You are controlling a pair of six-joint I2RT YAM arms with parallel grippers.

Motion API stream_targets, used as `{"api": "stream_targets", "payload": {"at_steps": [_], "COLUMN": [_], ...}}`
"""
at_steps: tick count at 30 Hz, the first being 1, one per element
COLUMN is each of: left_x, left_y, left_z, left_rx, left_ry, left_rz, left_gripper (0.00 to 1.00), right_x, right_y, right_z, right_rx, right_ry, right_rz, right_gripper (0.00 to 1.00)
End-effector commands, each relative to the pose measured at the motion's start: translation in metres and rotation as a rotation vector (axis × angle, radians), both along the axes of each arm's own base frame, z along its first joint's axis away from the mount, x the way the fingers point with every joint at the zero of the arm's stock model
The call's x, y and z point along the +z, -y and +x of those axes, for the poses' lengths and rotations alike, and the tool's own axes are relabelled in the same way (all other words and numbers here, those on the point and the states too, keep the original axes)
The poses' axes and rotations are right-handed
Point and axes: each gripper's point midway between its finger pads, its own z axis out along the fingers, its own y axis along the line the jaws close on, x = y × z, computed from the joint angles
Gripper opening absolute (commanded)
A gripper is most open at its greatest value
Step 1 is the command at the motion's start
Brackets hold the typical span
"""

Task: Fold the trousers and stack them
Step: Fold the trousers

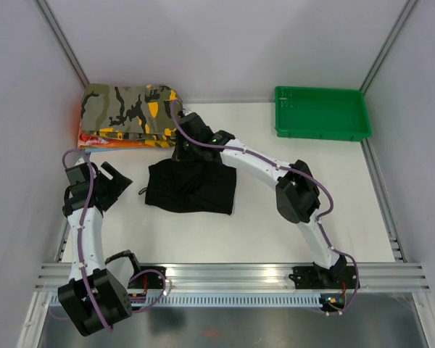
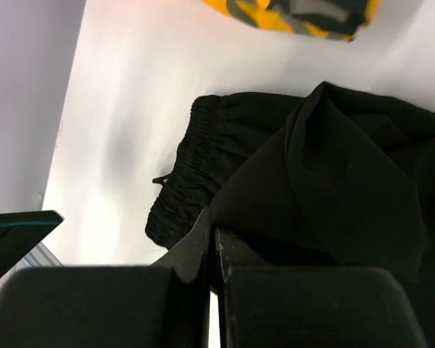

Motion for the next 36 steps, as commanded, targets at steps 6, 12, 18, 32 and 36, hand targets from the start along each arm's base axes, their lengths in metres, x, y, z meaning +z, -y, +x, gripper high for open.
{"api": "stream_targets", "payload": {"at_steps": [6,12,18,32,36], "left_x": [0.002,-0.001,-0.002,0.016,0.017], "left_y": [-0.005,-0.006,-0.006,-0.006,-0.006], "left_z": [-0.003,-0.004,-0.003,0.001,-0.001], "left_rx": [0.048,0.052,0.049,0.052,0.055], "left_ry": [0.000,-0.005,-0.005,0.030,0.028], "left_rz": [0.011,0.016,0.015,0.014,0.013], "left_gripper": [0.88,0.88,0.88,0.88,0.88], "right_x": [-0.031,-0.025,0.031,0.055,0.070], "right_y": [-0.046,-0.069,-0.057,-0.013,-0.014], "right_z": [-0.006,-0.024,-0.031,-0.046,-0.051], "right_rx": [0.053,0.170,0.193,0.193,0.211], "right_ry": [-0.046,-0.083,-0.017,-0.027,-0.013], "right_rz": [0.021,0.073,0.069,-0.038,0.001], "right_gripper": [0.00,0.00,0.00,0.00,0.00]}}
